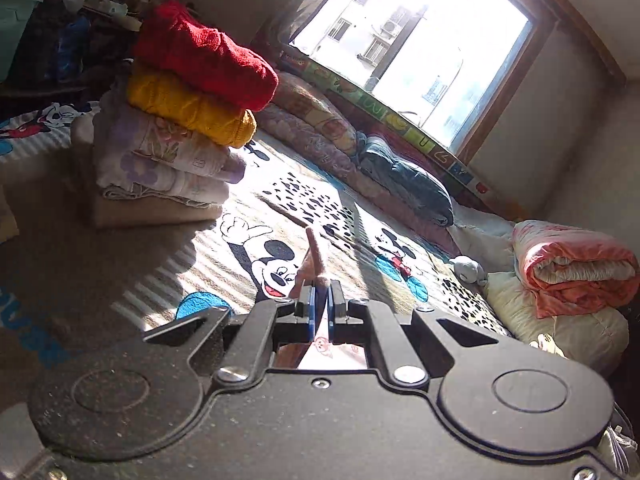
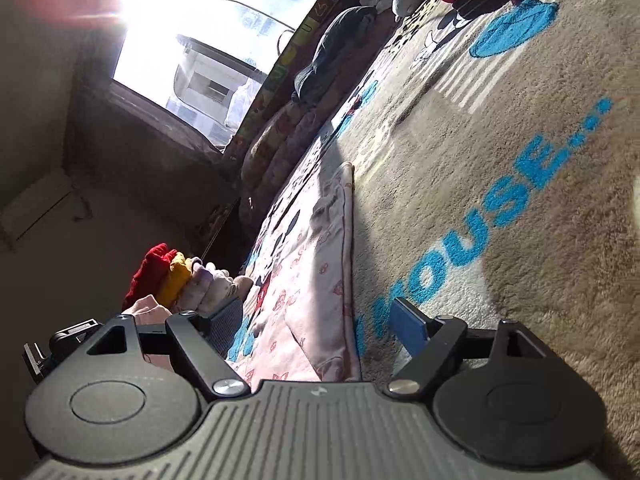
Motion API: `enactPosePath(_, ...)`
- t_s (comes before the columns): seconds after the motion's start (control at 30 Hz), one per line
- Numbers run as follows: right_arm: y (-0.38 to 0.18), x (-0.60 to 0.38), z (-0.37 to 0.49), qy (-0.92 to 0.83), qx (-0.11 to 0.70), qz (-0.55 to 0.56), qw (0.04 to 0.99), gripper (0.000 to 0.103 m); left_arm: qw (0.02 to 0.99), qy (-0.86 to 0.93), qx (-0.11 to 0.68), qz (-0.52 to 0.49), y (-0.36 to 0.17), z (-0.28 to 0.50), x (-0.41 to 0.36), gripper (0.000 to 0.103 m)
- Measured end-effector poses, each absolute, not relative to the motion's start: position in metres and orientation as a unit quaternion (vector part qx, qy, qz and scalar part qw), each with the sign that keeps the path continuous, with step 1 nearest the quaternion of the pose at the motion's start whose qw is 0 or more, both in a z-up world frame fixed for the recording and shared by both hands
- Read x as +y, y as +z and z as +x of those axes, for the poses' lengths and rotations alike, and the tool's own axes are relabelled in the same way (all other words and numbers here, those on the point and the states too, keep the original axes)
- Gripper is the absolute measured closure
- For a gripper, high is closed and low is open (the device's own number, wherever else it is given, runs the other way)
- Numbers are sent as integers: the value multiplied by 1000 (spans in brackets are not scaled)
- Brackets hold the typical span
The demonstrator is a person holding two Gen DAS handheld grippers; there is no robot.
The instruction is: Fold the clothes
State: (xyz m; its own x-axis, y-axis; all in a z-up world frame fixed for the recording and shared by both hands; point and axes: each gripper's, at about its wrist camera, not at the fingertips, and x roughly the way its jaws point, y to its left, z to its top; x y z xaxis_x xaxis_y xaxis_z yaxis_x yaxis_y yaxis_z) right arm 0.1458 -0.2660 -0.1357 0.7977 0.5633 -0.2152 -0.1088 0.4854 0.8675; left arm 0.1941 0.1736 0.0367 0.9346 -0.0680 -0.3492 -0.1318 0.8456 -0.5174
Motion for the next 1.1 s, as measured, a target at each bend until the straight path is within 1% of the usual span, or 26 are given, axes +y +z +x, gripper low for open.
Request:
enactPosePath(0.13, -134, -276, 143, 208, 237, 477, 821, 23, 950, -17, 186, -252, 45, 207, 126, 100)
enactPosePath(0.37, -134, -297, 137, 208, 228, 486, 817, 23, 954, -50, 219, -196, 29, 228, 55, 100)
enactPosePath(0.53, -137, -310, 133, 205, 230, 490, 815, 23, 957, -73, 249, -127, 0, 236, -1, 100)
enactPosePath(0.63, -140, -312, 133, 206, 233, 490, 814, 25, 956, -85, 266, -85, -21, 240, -32, 100)
enactPosePath(0.77, -141, -309, 135, 207, 240, 485, 815, 27, 952, -97, 287, -42, -49, 245, -63, 100)
enactPosePath(0.87, -140, -304, 136, 208, 246, 477, 818, 27, 945, -119, 304, -31, -67, 247, -74, 100)
enactPosePath(0.93, -140, -299, 137, 212, 251, 470, 820, 27, 937, -145, 315, -31, -76, 246, -78, 89)
enactPosePath(0.97, -140, -296, 138, 213, 253, 467, 820, 28, 938, -151, 310, -32, -75, 241, -75, 75)
enactPosePath(1.0, -140, -292, 140, 214, 257, 464, 821, 28, 939, -157, 304, -34, -74, 237, -73, 66)
enactPosePath(1.1, -140, -282, 143, 216, 264, 450, 825, 31, 942, -168, 287, -42, -69, 222, -60, 66)
